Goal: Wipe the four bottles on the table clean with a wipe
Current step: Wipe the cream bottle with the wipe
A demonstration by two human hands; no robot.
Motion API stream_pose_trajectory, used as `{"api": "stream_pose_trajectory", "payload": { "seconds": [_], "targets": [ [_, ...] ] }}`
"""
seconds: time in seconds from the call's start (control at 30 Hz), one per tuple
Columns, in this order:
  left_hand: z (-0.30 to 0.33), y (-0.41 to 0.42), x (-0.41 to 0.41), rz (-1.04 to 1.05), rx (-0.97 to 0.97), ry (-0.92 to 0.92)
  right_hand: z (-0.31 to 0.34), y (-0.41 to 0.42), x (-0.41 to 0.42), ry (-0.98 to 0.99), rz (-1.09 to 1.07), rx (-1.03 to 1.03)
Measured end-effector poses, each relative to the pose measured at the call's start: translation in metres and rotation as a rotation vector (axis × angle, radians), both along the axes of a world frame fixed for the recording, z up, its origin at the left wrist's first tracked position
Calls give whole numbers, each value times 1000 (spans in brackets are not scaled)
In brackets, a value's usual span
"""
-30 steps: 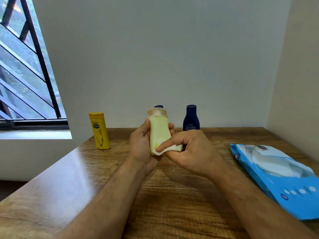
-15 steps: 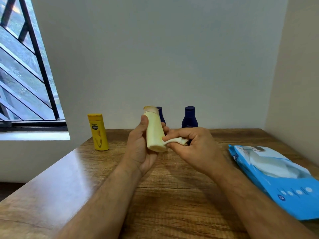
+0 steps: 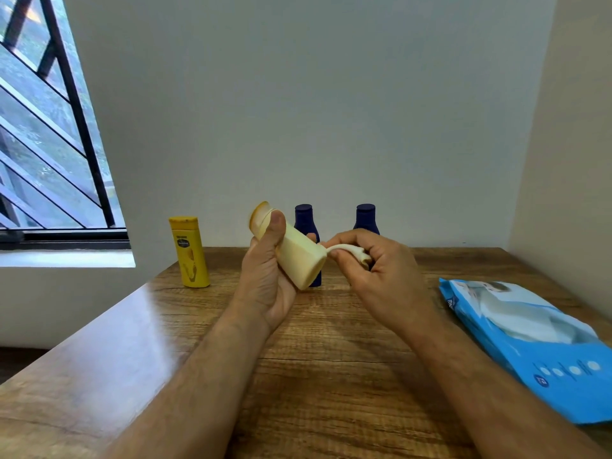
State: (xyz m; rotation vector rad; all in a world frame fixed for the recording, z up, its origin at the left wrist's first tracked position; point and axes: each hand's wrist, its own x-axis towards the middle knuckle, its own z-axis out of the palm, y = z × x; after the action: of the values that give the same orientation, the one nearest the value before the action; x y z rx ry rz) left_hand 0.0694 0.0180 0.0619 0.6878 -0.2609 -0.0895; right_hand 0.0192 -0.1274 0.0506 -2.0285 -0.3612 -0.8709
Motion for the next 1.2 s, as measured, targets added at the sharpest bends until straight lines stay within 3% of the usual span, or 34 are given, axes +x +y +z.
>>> {"api": "stream_pose_trajectory", "payload": {
  "seconds": [0.5,0.83,1.2],
  "targets": [
    [-4,2,-5,-289,87,-172,3,-2,-3,-12,7,34],
    [-6,14,8,-277,-154,-95,1,-1,-1,-56,-31,-51],
    [-3,3,-4,-287,-98,-125,3,2,-2,-219,-77,-21]
  ]
}}
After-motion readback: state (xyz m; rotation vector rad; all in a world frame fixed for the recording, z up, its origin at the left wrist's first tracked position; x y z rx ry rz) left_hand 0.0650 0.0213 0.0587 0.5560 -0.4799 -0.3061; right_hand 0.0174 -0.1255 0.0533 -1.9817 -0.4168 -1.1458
